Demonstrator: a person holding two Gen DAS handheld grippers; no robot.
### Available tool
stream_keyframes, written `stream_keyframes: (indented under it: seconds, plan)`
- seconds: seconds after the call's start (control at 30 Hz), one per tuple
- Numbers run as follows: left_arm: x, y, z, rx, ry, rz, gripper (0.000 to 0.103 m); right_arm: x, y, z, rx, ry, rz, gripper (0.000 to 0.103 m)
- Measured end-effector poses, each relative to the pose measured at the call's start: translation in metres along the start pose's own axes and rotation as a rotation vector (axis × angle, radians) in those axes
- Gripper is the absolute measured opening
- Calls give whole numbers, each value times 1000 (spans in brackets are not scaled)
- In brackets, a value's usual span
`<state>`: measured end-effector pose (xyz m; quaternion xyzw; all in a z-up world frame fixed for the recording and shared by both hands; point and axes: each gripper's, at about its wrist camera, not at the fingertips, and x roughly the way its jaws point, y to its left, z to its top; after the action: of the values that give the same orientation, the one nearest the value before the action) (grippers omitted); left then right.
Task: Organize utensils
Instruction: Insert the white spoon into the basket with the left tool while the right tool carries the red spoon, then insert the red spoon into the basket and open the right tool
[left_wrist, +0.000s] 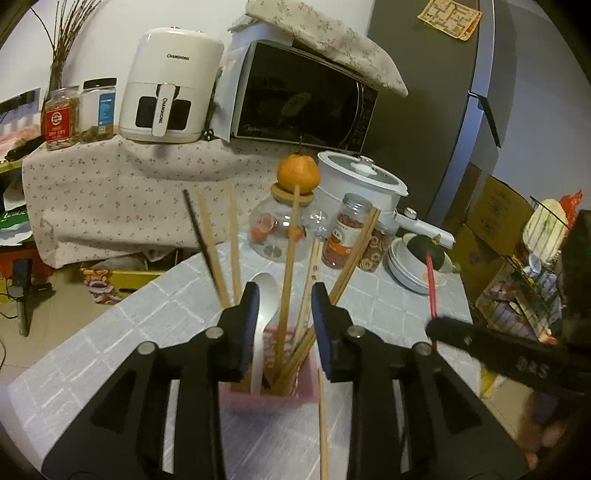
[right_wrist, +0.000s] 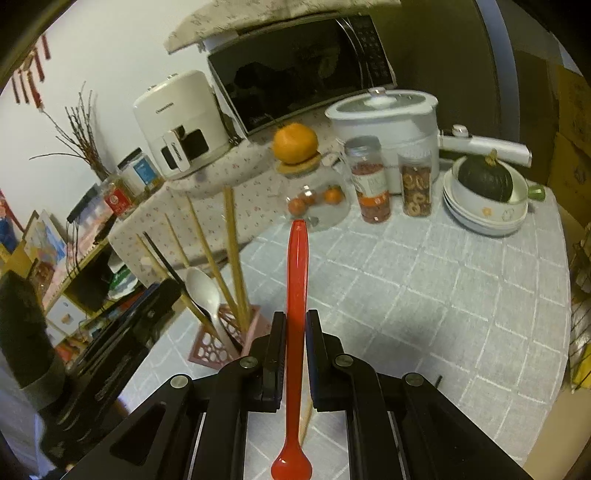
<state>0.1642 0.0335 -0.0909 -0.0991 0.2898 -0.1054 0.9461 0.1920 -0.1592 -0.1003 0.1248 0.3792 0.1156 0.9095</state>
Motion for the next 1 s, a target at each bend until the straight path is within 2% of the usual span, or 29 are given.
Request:
stream_keyframes:
  seconds: [0.1,0.17,0.23,0.33,0.47,0.6,0.77,1.0]
  plan:
    - [-15,7,3,4,42,7,39,-5,10,4,-13,-56,8,10]
    - [-20,14,4,6,102,17,44,-7,21,7,-37,-102,-3,10]
    - [-21,24,4,-6,189,32,44,-8,34,10,-72,-152,-7,10]
    - [-21,41,1,-16,277,79,45,-7,53,15,-98,-231,9,10]
    - [-17,64,-5,-29,354,156,45,2,81,15,-146,-339,19,10]
    - [-20,85,-6,-86,381,160,45,22,102,3,-196,-430,-26,10]
    - [-24,92,-6,-74,377,172,45,44,122,-14,-258,-504,-102,10]
    - [-19,95,-8,-75,395,171,45,52,123,-24,-246,-512,-124,11]
